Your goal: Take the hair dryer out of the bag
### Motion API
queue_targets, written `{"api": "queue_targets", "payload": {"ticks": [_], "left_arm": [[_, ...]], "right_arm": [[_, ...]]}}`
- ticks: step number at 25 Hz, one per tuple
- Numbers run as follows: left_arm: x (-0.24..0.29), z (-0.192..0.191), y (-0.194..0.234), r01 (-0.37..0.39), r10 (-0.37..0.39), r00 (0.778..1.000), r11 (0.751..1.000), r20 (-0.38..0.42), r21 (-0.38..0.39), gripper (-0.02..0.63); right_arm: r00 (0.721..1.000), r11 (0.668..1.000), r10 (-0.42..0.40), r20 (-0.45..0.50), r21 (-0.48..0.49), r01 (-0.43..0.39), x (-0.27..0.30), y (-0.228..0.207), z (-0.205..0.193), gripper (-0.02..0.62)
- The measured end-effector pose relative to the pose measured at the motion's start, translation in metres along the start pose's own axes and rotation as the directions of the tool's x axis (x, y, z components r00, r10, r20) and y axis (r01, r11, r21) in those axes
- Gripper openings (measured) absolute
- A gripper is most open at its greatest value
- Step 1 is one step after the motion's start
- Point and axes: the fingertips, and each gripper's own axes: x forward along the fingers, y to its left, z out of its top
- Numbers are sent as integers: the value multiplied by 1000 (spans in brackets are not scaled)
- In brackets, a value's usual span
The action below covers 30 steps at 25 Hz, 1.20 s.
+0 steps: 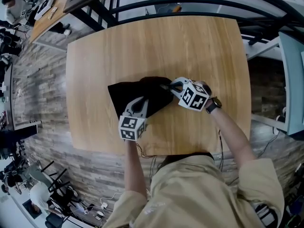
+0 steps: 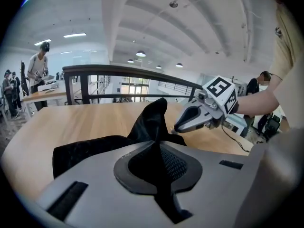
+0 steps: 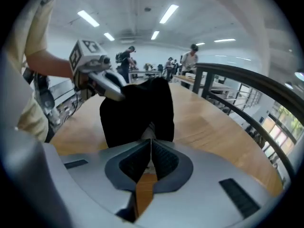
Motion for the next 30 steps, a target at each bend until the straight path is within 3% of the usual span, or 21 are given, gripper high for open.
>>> {"api": "queue_targets", "payload": {"ticks": [4,6,12,18,20,22,30], "left_arm": [[3,-3,2,5,-5,1000,1000,-9,0,18],[4,-5,1,8,-8,1000,1000,-10,-5,18],[7,-11,-2,33,-33,999,999,-14,-23,18],[7,-16,5,18,-17,1000,997,7,-69,18],[8,-17,7,1,0,1000,996,14,-91,18],[9,-17,9,-17,20,1000,993,23,-114,18],[13,-16,5,-24,27,999,991,27,-133,18]], "right_arm": [[994,993,70,-81,-93,-78,28,-3,-8,23],[987,984,113,-114,-129,-127,37,-1,-10,103],[953,955,229,-197,-146,-259,63,11,-16,233],[922,930,315,-226,-119,-347,77,14,-17,236],[919,917,324,-226,-163,-363,74,17,-15,188],[930,920,306,-202,-189,-344,68,19,-14,146],[963,943,225,-148,-215,-253,30,25,-15,141]]}}
